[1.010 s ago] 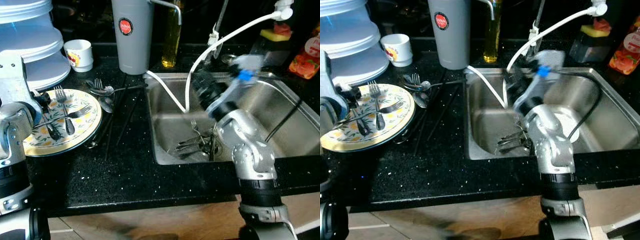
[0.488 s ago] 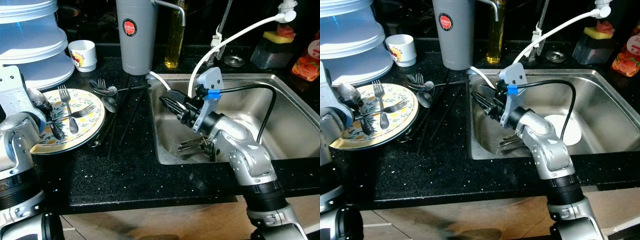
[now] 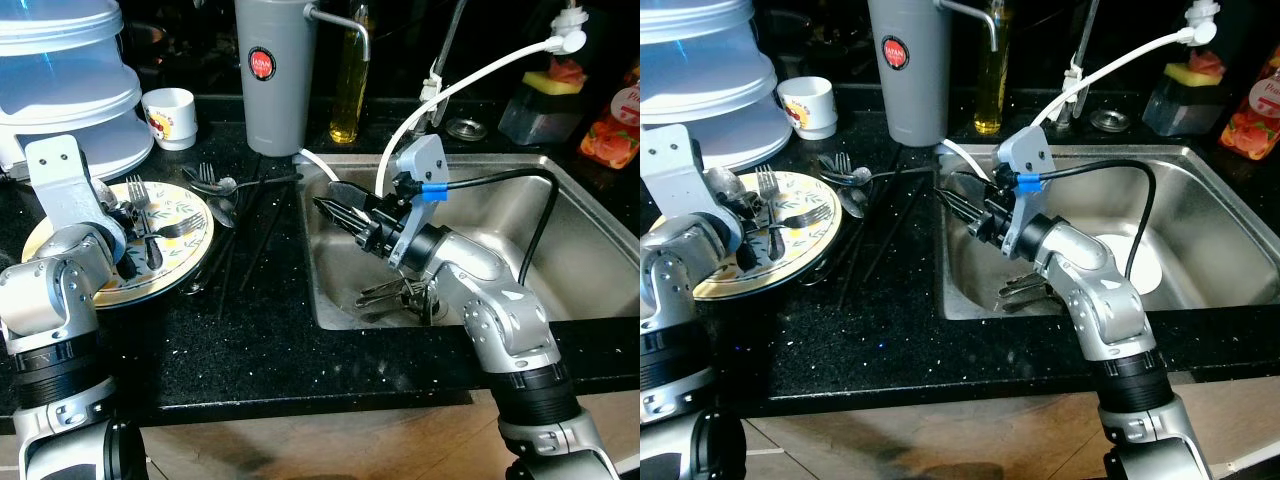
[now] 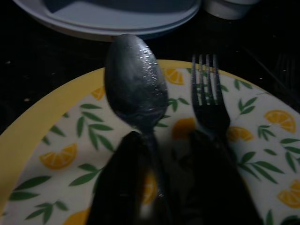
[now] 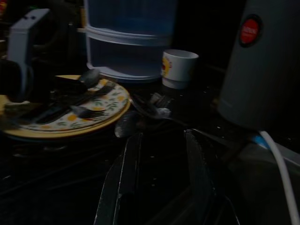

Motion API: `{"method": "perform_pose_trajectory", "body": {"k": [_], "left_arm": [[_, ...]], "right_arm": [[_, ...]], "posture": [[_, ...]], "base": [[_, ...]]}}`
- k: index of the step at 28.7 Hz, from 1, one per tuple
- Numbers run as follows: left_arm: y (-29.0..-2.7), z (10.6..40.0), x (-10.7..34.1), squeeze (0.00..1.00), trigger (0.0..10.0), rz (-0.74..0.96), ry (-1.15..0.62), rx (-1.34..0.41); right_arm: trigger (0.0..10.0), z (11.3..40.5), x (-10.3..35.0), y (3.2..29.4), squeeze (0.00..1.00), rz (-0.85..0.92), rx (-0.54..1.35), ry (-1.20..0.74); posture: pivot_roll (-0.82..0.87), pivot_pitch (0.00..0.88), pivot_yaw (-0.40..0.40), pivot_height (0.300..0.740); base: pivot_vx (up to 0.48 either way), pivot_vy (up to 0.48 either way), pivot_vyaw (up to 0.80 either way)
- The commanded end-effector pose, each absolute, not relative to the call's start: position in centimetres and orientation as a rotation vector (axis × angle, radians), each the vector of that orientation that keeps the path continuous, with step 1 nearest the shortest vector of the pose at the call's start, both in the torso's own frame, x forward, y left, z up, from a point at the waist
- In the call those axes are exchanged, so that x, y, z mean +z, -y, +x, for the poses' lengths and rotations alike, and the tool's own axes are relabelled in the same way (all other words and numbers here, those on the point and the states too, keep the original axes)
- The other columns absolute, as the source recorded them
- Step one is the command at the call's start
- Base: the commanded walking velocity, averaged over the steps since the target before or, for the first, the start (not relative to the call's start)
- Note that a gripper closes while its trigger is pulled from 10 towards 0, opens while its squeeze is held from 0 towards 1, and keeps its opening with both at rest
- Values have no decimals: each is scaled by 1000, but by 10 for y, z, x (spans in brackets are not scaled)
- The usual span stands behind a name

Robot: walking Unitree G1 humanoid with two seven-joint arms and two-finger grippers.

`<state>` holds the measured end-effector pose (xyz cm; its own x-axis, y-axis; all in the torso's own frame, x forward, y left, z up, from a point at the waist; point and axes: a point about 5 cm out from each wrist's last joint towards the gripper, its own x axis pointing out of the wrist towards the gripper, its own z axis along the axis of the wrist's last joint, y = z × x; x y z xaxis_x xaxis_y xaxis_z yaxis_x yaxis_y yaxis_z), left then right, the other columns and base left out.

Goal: Kitchen organization

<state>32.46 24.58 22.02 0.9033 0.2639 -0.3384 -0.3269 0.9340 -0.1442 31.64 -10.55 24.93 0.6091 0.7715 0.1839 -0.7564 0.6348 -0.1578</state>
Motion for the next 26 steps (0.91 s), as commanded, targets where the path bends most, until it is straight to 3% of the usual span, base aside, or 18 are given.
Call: {"method": "perform_pose_trajectory", "body": {"k": [1, 7, 12, 13, 14, 22, 24, 26], "left_arm": [[-242, 323, 185, 0, 0, -211, -474, 314], [-246, 324, 198, 0, 0, -151, -379, 374], [-234, 335, 249, 0, 0, -126, -53, 324], [-234, 335, 249, 0, 0, -126, -53, 324], [-229, 334, 264, 0, 10000, -112, 34, 288], [-197, 330, 318, 0, 10000, -108, 356, 30], [-185, 336, 320, 0, 10000, -60, 388, -15], [-179, 341, 319, 0, 10000, 146, 425, 32]], "right_arm": [[10000, 312, 251, 107, 0, -71, 898, 261], [10000, 312, 251, 109, 0, -49, 888, 266], [10000, 314, 255, 110, 0, 8, 857, 291], [10000, 314, 255, 110, 0, 8, 857, 291], [10000, 314, 256, 111, 0, 26, 848, 298], [10000, 316, 261, 115, 0, 104, 792, 325], [10000, 318, 264, 116, 0, 145, 772, 344], [10000, 317, 269, 115, 0, 180, 758, 377]], "posture": [[177, 17, -25, 740], [177, 9, -31, 740], [170, 3, -34, 740], [170, 3, -34, 740], [166, 5, -34, 740], [164, 5, -39, 740], [163, 4, -40, 740], [156, 2, -34, 740]], "base": [[0, 0, 0], [0, 0, 0], [0, 0, 0], [0, 0, 0], [0, 0, 0], [0, 0, 0], [0, 0, 0], [0, 0, 0]]}}
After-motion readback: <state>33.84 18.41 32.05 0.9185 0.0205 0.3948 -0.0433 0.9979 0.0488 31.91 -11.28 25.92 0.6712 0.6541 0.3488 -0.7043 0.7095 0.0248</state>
